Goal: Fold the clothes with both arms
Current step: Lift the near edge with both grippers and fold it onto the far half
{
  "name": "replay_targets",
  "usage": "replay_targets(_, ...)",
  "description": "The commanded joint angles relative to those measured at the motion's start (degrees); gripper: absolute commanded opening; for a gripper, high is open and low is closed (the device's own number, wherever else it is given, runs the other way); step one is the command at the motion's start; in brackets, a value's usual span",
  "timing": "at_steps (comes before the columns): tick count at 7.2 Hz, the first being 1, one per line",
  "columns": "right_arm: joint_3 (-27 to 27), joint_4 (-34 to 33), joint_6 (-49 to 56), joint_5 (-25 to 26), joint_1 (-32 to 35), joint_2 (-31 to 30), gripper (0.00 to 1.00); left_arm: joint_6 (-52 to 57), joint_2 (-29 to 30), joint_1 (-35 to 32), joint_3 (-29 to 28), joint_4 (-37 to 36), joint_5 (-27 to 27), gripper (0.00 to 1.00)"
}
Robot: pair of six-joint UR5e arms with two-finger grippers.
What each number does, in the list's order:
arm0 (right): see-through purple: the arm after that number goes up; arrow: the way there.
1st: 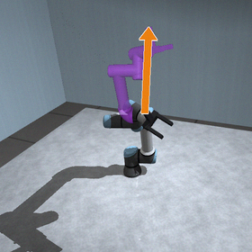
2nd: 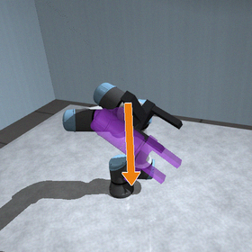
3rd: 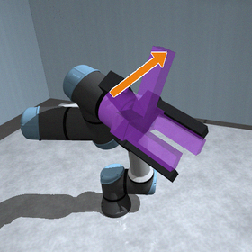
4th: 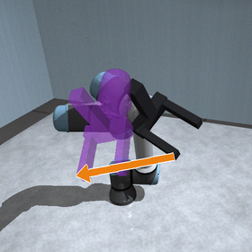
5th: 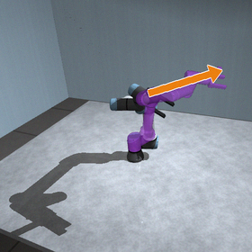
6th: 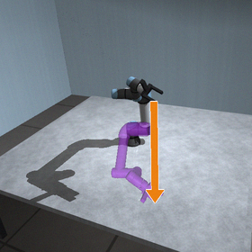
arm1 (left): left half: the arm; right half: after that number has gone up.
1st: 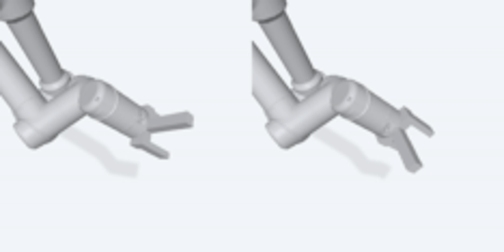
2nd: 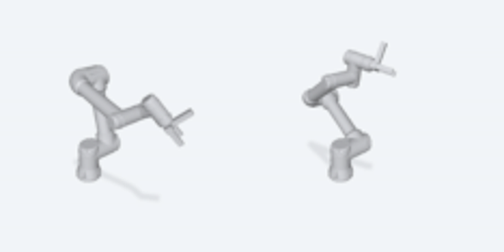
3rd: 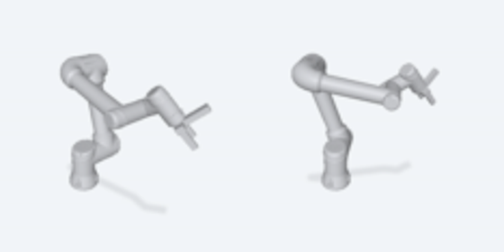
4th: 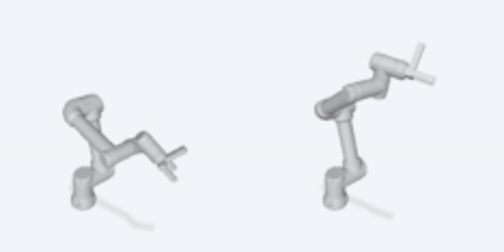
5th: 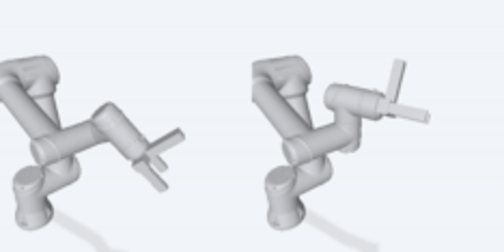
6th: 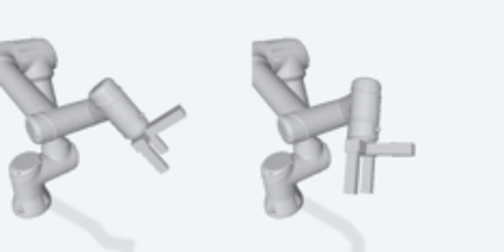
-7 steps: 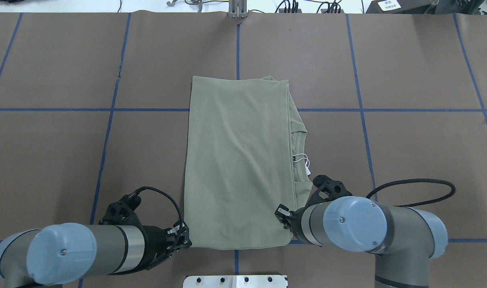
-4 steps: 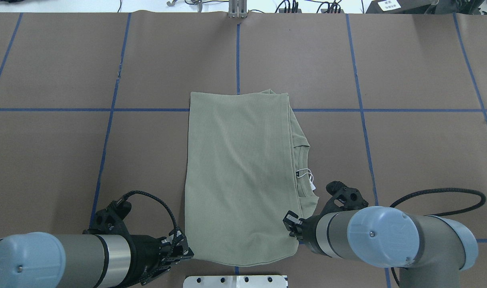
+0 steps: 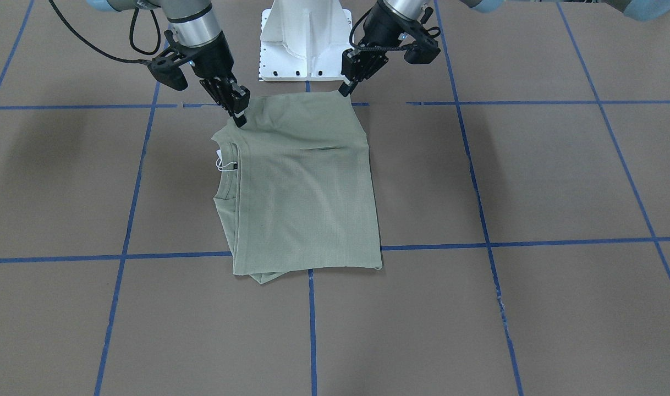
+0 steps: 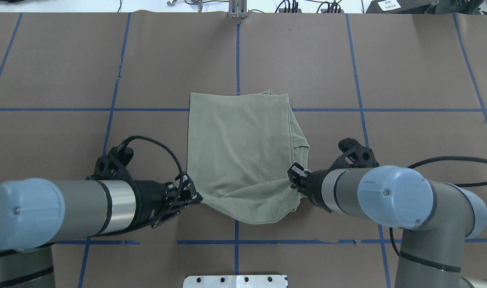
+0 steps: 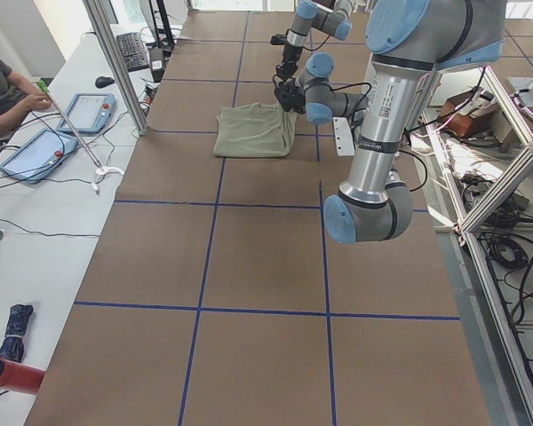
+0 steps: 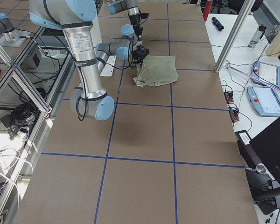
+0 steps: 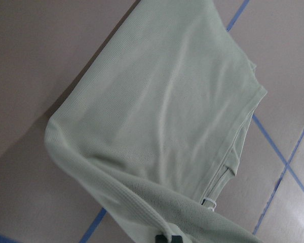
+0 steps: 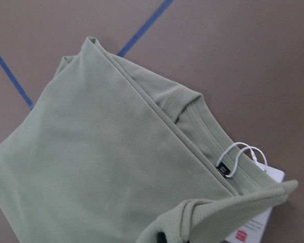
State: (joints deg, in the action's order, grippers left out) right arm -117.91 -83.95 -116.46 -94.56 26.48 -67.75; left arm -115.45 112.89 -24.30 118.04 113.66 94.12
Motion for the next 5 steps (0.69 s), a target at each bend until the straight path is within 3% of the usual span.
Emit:
replay_targets(1,12.39,-0.08,6.31,-2.82,7.16,7.42,0.00,6.71,3.56,-7.75,-10.94,4.17,0.10,0.00)
replay_targets(3,23.29,4.10,7.82,-8.69,11.73,12.45,0.00,9.09,5.66,-10.58,-21.58,12.61,0.01,0.00)
replay_targets(5,32.62,10.98,7.83,-9.94,12.45,15.96,0.00,9.37,6.20,-10.94,-22.50,12.73,-0.07,0.00)
